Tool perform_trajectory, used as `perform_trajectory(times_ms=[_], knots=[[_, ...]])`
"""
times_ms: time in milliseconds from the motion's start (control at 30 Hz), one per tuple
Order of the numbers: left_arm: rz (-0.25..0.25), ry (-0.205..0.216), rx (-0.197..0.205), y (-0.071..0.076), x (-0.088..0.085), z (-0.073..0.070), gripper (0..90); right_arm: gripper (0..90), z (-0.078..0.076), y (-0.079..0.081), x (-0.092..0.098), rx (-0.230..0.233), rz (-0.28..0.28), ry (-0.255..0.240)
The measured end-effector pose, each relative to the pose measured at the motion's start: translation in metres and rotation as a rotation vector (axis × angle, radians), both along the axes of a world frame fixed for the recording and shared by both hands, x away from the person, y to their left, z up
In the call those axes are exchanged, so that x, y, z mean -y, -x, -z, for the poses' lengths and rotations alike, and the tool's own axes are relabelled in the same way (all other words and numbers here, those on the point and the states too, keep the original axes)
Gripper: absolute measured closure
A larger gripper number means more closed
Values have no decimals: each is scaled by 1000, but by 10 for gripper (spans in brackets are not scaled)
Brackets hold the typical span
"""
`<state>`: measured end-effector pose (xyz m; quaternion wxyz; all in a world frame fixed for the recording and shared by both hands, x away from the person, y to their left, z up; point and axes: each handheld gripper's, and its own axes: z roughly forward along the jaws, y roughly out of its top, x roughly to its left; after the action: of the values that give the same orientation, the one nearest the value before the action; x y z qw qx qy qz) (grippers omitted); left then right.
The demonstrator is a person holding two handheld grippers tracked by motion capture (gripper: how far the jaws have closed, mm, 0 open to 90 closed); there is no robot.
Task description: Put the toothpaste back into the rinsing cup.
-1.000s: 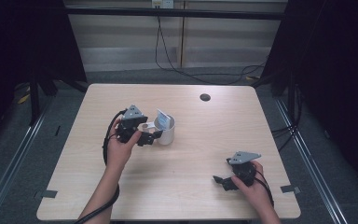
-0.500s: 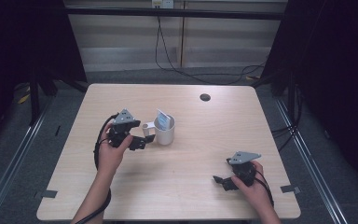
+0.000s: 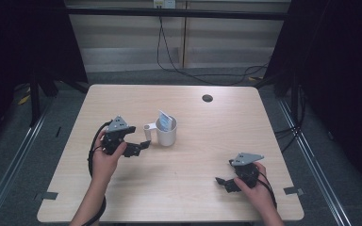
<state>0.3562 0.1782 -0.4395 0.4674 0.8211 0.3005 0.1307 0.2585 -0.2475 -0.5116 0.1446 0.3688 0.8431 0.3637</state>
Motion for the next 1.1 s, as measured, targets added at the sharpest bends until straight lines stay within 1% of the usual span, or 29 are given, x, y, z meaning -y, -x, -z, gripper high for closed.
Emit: perform_trajectory(times_ms=[67,100,133,200,267,433,467,533,733,767,800,833,867,900,933,1033,1100], knots=[[-2,-1,-2,1,-3,2,153,99,0,0,0,0,0,0],[-7,-4,3,2,-5,3,153,99,0,0,0,0,0,0],[-6,-3,-4,3,-6,4,153,99,0,0,0,0,0,0],[-7,2,-4,4,-9,7,153,99,0,0,0,0,0,0],[-10,9,-12,5,-10,10,154,99,0,0,0,0,0,0],[-25,7,-24,7,-17,20,154,99,0,0,0,0,0,0],[-23,7,-33,8,-18,23,155,99,0,0,0,0,0,0],[-32,17,-43,9,-20,27,155,99,0,0,0,0,0,0],[-37,8,-52,11,-25,38,157,99,0,0,0,0,0,0],[-46,19,-59,12,-25,39,157,99,0,0,0,0,0,0],[-45,12,-54,12,-26,40,158,99,0,0,0,0,0,0],[-47,18,-64,13,-26,42,158,99,0,0,0,0,0,0],[-44,7,-62,13,-27,43,158,99,0,0,0,0,0,0],[-50,14,-65,13,-27,45,158,99,0,0,0,0,0,0],[-46,3,-67,14,-29,46,158,99,0,0,0,-1,0,0],[-54,9,-77,15,-30,50,158,99,0,0,0,0,0,0],[-57,-2,-75,15,-31,52,159,99,0,0,0,0,0,0]])
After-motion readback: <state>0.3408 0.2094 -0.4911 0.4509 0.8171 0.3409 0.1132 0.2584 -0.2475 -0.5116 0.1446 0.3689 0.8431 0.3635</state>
